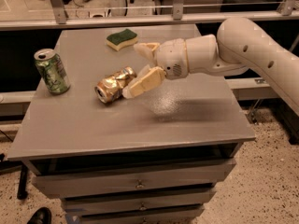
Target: Knock orange can over
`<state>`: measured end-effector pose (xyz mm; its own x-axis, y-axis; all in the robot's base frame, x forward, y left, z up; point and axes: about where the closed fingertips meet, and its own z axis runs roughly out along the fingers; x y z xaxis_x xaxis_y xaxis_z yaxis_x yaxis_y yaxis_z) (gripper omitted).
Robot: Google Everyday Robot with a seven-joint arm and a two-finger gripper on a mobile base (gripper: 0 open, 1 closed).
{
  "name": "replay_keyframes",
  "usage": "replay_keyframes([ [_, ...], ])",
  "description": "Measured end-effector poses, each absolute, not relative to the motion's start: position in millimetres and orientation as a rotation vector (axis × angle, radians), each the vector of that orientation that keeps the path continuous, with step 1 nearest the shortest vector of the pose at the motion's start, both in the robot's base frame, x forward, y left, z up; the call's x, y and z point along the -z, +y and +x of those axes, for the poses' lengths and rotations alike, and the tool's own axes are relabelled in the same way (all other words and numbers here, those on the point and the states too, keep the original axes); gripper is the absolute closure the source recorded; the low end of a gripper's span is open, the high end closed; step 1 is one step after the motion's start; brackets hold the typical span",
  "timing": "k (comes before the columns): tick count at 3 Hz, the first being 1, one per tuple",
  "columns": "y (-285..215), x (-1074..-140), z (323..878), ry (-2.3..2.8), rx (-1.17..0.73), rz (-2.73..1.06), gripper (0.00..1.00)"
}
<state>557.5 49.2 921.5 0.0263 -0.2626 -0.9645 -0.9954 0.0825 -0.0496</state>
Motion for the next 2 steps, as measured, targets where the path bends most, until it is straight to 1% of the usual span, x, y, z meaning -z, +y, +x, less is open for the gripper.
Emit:
replay_keyframes([
  [1, 13, -927, 573, 1.424, -0.870, -1.345, 0.00],
  [2, -52, -933, 595, 1.469, -0.741, -1.321, 0.00],
])
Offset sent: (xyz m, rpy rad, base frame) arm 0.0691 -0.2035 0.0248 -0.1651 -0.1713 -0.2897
